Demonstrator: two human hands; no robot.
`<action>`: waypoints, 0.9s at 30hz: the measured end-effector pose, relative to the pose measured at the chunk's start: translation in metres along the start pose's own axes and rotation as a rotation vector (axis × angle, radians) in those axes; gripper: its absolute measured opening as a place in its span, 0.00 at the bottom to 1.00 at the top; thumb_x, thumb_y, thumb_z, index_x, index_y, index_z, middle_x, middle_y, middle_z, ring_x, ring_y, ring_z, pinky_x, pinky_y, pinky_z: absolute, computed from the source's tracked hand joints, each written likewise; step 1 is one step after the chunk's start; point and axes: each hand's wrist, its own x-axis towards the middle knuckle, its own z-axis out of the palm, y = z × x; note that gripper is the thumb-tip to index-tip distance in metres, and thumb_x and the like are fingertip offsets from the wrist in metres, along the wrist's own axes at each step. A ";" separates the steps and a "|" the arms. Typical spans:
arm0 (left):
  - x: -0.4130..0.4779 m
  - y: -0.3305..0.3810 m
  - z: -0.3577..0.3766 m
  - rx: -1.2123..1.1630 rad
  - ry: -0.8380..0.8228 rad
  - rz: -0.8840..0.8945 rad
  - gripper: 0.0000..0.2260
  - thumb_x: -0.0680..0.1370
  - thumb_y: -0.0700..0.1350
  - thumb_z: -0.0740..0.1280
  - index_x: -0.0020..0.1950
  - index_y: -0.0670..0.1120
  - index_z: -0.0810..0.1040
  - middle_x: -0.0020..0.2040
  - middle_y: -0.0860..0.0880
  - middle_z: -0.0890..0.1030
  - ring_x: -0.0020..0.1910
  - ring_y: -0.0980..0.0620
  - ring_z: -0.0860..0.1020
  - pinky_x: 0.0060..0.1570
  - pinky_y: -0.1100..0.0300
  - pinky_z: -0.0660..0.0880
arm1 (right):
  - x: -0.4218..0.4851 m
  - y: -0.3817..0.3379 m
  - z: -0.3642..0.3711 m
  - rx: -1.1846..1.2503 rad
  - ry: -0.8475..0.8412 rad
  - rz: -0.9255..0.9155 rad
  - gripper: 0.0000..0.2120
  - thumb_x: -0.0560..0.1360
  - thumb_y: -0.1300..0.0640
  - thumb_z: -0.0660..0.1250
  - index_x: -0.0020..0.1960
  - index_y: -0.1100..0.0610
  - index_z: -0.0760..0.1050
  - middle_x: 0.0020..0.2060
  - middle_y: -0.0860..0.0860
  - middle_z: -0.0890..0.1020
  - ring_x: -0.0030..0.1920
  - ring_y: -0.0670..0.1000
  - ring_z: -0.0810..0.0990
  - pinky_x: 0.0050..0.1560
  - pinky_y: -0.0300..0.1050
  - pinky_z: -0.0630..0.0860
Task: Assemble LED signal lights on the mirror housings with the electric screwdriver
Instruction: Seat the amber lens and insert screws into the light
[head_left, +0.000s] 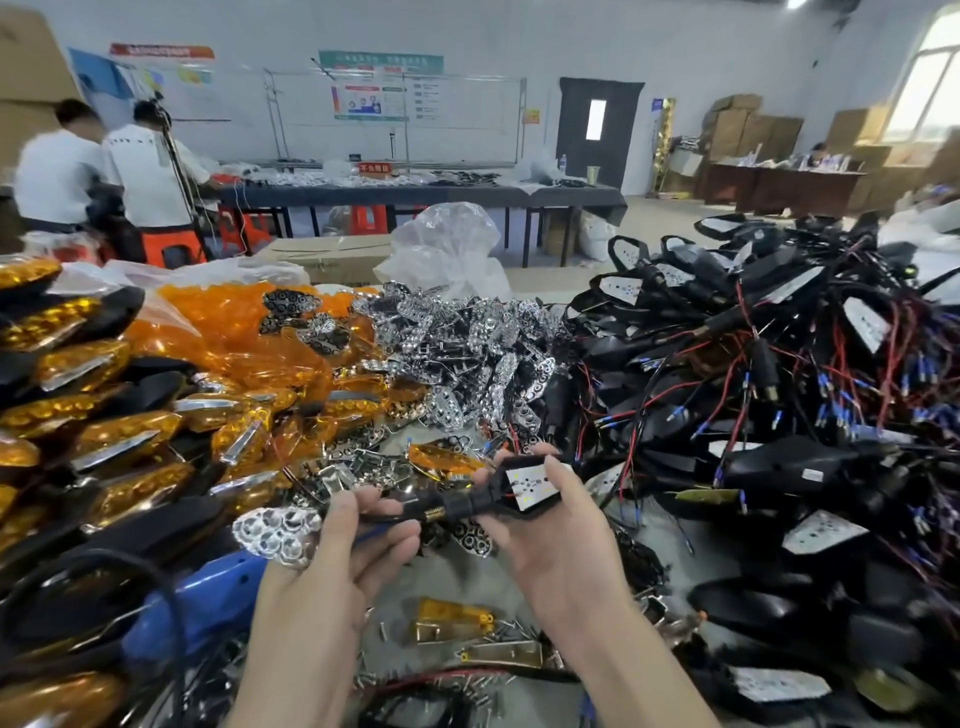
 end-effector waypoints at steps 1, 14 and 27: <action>0.000 -0.001 -0.001 -0.015 -0.003 -0.005 0.13 0.80 0.48 0.61 0.47 0.41 0.79 0.41 0.43 0.85 0.38 0.48 0.86 0.34 0.64 0.81 | 0.001 -0.001 0.000 0.020 -0.003 -0.009 0.08 0.76 0.56 0.65 0.54 0.55 0.75 0.44 0.60 0.84 0.42 0.59 0.85 0.46 0.56 0.85; -0.019 -0.002 0.003 -0.180 0.042 -0.165 0.11 0.83 0.38 0.59 0.50 0.34 0.79 0.45 0.36 0.85 0.42 0.41 0.86 0.33 0.58 0.82 | 0.003 -0.002 -0.008 0.103 -0.058 -0.142 0.19 0.64 0.69 0.61 0.54 0.60 0.72 0.45 0.61 0.83 0.45 0.61 0.85 0.51 0.58 0.84; -0.012 0.004 -0.004 -0.071 0.100 -0.182 0.14 0.84 0.44 0.60 0.49 0.35 0.79 0.43 0.37 0.85 0.37 0.44 0.86 0.30 0.58 0.82 | 0.003 -0.012 -0.001 0.125 0.053 -0.121 0.08 0.83 0.64 0.54 0.52 0.57 0.72 0.37 0.57 0.81 0.37 0.58 0.83 0.45 0.55 0.84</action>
